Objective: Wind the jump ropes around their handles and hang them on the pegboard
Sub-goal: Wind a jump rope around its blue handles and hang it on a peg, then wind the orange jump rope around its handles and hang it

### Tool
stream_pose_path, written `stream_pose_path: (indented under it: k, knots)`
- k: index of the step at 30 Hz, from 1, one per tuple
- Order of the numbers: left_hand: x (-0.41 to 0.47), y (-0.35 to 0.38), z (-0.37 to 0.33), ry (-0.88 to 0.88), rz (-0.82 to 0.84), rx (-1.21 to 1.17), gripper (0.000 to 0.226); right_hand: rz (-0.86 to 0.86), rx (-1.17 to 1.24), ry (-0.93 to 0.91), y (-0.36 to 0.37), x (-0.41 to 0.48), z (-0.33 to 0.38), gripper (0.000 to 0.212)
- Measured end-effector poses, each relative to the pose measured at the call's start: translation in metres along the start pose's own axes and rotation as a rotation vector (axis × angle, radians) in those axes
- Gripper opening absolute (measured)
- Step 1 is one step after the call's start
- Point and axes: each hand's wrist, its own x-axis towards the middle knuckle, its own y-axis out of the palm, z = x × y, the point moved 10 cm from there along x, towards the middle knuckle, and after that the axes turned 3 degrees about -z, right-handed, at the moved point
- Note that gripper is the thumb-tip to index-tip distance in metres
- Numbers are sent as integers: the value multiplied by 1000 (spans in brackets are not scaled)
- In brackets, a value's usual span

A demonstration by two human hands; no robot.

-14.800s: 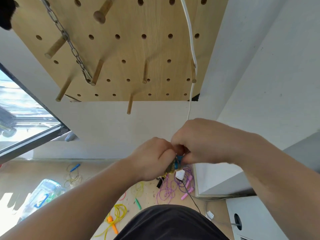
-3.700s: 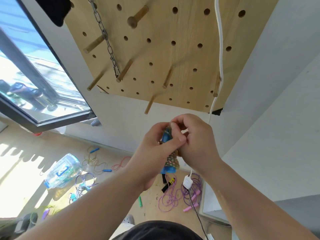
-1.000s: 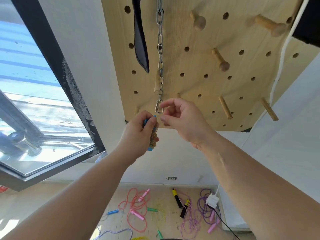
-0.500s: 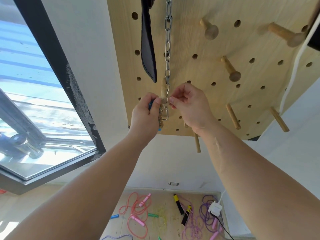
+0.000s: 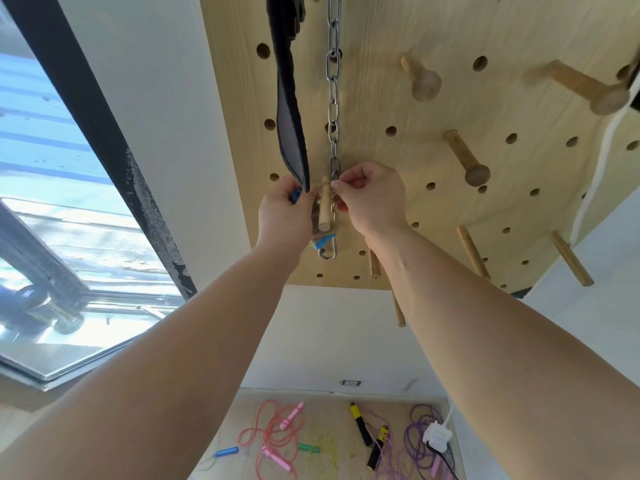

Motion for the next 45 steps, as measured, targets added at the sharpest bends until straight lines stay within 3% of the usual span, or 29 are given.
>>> stream_pose_path:
  k: [5,9,13,19,27,33,37,41,45]
  knots:
    - [1,1,2,25,-91,-12,6,-56,-69,25,-1,8,-5,20]
    - [-3,-1,24,-91,-145,-126,25,9,-40,114,3,1,-22,13]
    - [-6,1,38,-205,-133,-277,16,83,-74,20,7,-11,-16,2]
    - [-15,2,40,-318,-105,-434,5,105,-114,-100,5,-23,-9,14]
    - [-10,-11,36,-231,-121,-175,9,116,-181,-104,-5,-29,-12,17]
    - [-20,-19,28,-163,-99,-88,27,104,-179,-94,-29,-40,-15,22]
    - [-53,-36,31,-164,-132,-75,27,102,-190,-164,-55,-65,-13,18]
    - [-113,-60,65,-164,-189,69,25,229,-168,-193,-65,-116,-36,10]
    - [-195,-80,133,-313,-238,177,23,451,-156,-115,-65,-177,-85,7]
